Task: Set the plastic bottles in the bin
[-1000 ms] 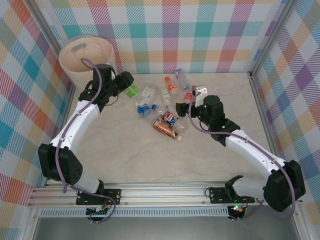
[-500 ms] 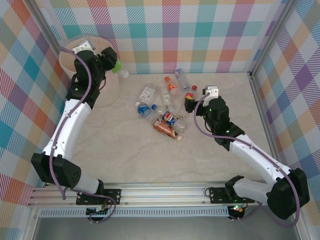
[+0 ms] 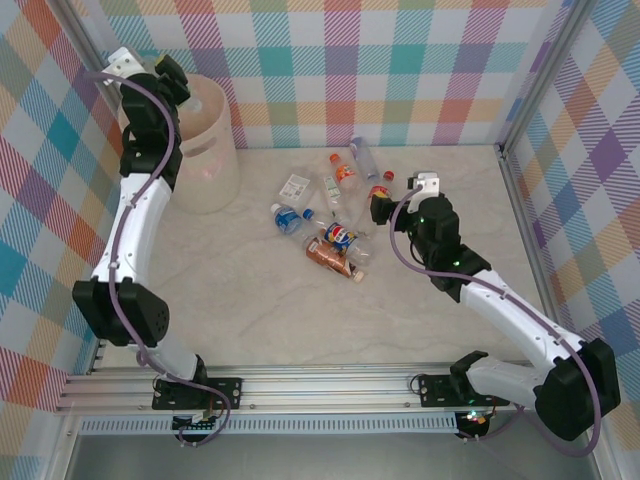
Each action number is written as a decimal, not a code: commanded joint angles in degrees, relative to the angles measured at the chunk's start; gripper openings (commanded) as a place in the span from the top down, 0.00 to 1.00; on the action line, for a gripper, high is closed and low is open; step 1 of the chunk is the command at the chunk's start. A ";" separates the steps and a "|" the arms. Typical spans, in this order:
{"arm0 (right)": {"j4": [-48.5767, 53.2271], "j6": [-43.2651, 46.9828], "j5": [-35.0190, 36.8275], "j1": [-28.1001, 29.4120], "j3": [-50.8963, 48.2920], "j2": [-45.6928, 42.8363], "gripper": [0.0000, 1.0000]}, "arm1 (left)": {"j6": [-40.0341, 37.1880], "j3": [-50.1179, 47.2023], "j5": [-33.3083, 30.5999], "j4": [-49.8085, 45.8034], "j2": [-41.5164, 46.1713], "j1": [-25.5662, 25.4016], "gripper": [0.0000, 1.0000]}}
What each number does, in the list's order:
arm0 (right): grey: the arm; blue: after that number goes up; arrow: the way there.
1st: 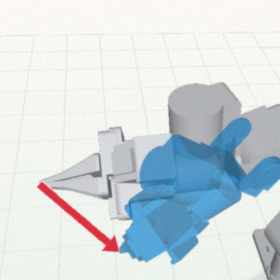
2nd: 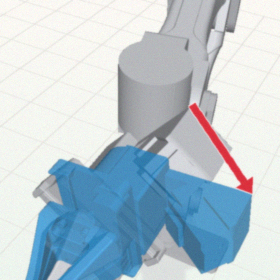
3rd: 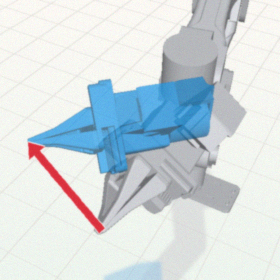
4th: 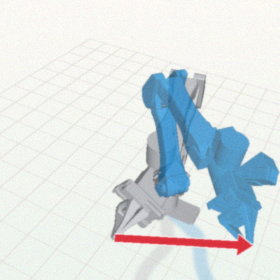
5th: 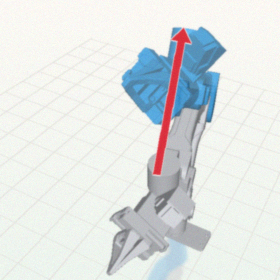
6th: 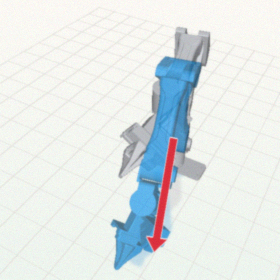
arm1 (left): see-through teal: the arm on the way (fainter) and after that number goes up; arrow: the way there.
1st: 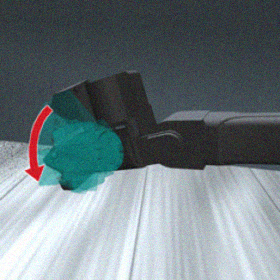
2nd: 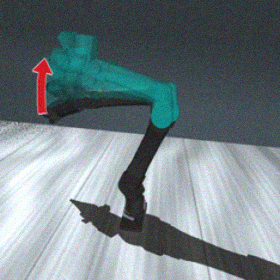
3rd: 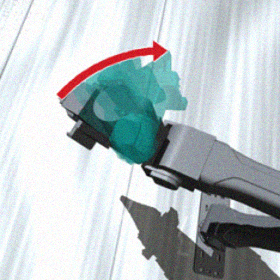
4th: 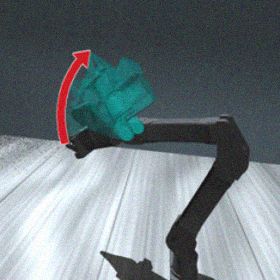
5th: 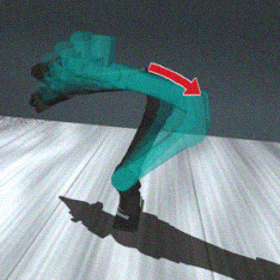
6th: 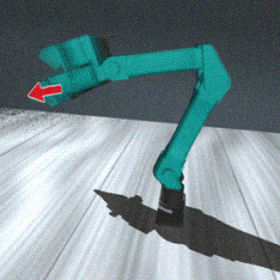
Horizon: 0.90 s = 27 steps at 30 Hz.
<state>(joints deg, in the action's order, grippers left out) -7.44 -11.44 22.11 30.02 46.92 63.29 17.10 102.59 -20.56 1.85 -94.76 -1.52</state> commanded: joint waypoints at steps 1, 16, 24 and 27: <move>0.30 -0.79 1.09 -0.27 -0.18 -1.62 0.00 | 1.75 4.18 1.03 -1.67 -3.57 2.90 0.50; 4.27 -0.43 1.62 -0.31 1.32 -2.21 0.00 | 12.20 17.58 10.68 -21.40 -18.02 5.56 0.47; 4.52 -0.12 1.45 -0.41 1.69 -1.07 0.00 | 15.24 31.29 19.37 -34.01 -25.46 6.00 0.21; 4.63 -0.22 1.26 -0.41 1.70 -0.64 0.00 | 15.59 31.41 21.85 -33.50 -25.17 5.99 0.18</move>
<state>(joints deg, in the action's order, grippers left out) -2.68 -11.55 22.74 29.95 46.92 62.30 31.68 131.72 -3.33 -29.17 -120.16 3.57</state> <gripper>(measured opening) 0.996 0.815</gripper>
